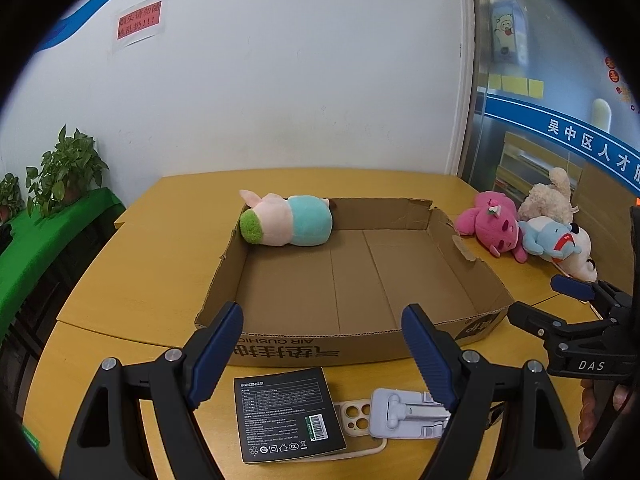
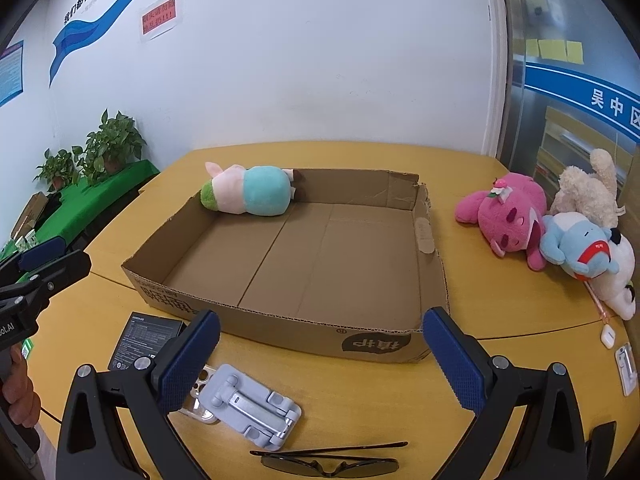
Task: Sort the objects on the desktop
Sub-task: 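Withdraw both grippers from the box toward the black UGREEN box, then close the left gripper on the black UGREEN box while the right gripper clamps it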
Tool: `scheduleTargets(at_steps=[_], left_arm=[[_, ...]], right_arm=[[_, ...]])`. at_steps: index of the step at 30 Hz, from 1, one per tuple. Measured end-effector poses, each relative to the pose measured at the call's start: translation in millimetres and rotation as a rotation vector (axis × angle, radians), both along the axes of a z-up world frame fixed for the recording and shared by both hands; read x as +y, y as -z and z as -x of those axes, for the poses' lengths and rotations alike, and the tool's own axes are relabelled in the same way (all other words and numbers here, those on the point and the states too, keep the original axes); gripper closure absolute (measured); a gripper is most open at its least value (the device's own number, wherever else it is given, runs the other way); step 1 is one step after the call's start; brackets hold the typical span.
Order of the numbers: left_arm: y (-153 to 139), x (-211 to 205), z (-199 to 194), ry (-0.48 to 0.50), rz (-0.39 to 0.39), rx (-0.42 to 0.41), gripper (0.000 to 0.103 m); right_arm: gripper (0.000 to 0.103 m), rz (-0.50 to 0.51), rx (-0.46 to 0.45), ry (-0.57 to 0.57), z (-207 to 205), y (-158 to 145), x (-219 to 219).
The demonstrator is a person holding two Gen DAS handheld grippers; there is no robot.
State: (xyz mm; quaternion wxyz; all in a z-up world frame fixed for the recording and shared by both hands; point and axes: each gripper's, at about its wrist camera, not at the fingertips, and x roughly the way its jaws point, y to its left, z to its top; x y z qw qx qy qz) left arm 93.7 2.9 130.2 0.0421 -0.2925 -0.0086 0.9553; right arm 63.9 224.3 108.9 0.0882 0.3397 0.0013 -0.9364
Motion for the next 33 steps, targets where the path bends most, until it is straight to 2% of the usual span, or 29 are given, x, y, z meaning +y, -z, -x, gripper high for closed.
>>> scheduleTargets(at_steps=[7, 13, 17, 19, 22, 26, 29, 33], left_arm=[[5.9, -0.1, 0.3, 0.009, 0.0, -0.009, 0.021], [14.9, -12.7, 3.4, 0.009, -0.053, -0.049, 0.021], [28.2, -25.4, 5.5, -0.016, -0.055, -0.102, 0.021], [36.2, -34.2, 4.2, -0.022, -0.066, -0.126, 0.021], [48.7, -50.1, 0.4, -0.037, -0.09, -0.164, 0.021], [69.4, -69.0, -4.3, -0.053, -0.095, -0.231, 0.021], [84.3, -79.8, -6.7, -0.055, -0.106, -0.273, 0.021], [103.8, -97.6, -0.9, -0.056, -0.169, -0.345, 0.021]], right_arm=[[0.0, -0.013, -0.01, 0.0, 2.5, 5.6, -3.2], [0.0, -0.004, -0.03, -0.017, 2.6, 12.6, -5.1], [0.0, 0.083, -0.046, -0.113, -1.3, 19.1, -10.3], [0.0, 0.078, -0.067, -0.142, -0.8, 25.1, -19.2], [0.0, 0.084, -0.122, -0.223, 2.9, 39.2, -38.4], [0.0, 0.157, -0.224, -0.393, 5.7, 62.0, -70.7], [0.0, 0.158, -0.286, -0.491, 6.1, 79.7, -100.9], [0.0, 0.133, -0.345, -0.586, 4.8, 102.6, -137.3]])
